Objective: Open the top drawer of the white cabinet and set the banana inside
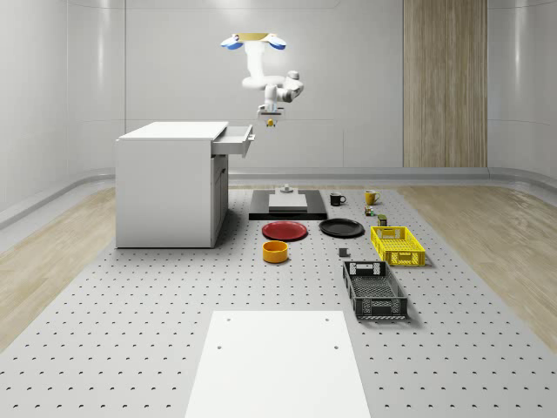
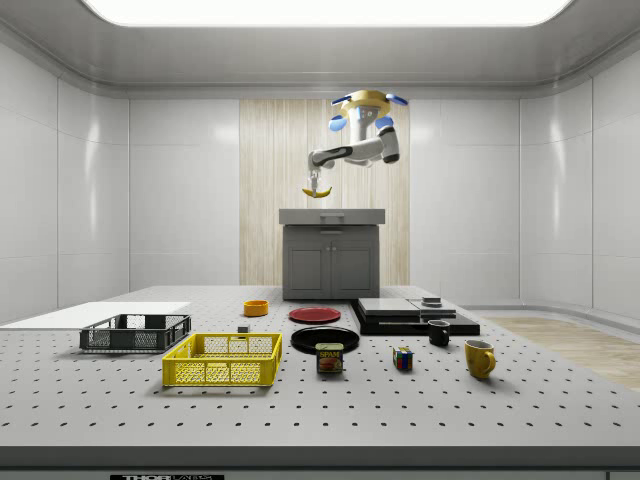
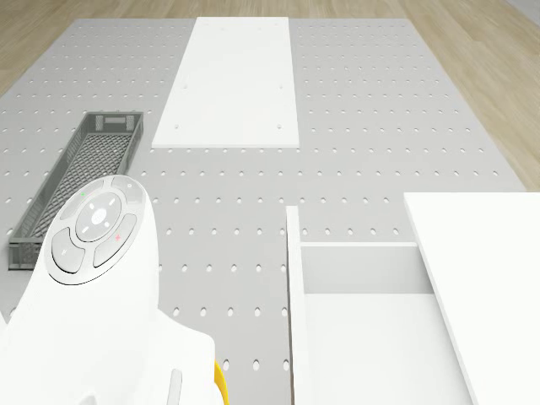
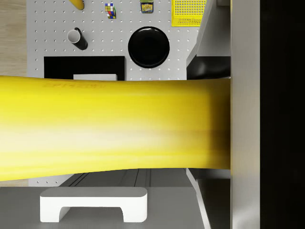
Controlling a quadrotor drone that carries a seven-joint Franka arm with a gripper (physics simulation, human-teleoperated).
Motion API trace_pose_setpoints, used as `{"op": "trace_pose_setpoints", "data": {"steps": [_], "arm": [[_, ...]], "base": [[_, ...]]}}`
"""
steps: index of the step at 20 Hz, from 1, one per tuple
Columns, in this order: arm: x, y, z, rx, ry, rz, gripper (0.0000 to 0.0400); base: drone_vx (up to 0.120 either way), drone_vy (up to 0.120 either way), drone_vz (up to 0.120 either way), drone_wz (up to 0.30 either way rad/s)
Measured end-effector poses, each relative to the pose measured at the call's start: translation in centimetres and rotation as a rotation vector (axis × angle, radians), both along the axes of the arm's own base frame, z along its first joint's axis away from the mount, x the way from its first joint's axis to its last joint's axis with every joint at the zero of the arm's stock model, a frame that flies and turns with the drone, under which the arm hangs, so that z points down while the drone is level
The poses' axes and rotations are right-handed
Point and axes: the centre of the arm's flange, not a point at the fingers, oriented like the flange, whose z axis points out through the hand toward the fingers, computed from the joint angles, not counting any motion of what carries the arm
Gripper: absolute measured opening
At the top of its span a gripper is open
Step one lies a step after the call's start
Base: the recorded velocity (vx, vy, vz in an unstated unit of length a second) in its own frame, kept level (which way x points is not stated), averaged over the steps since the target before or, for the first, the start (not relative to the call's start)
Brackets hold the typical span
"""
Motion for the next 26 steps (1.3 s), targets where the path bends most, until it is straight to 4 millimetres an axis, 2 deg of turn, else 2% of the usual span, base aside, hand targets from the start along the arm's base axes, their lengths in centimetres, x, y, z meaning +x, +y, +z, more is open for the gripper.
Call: {"op": "trace_pose_setpoints", "data": {"steps": [26], "arm": [[0.00, 0.00, 0.00, 0.000, 0.000, 0.000, 0.0192]], "base": [[0.000, -0.120, 0.000, 0.000]]}}
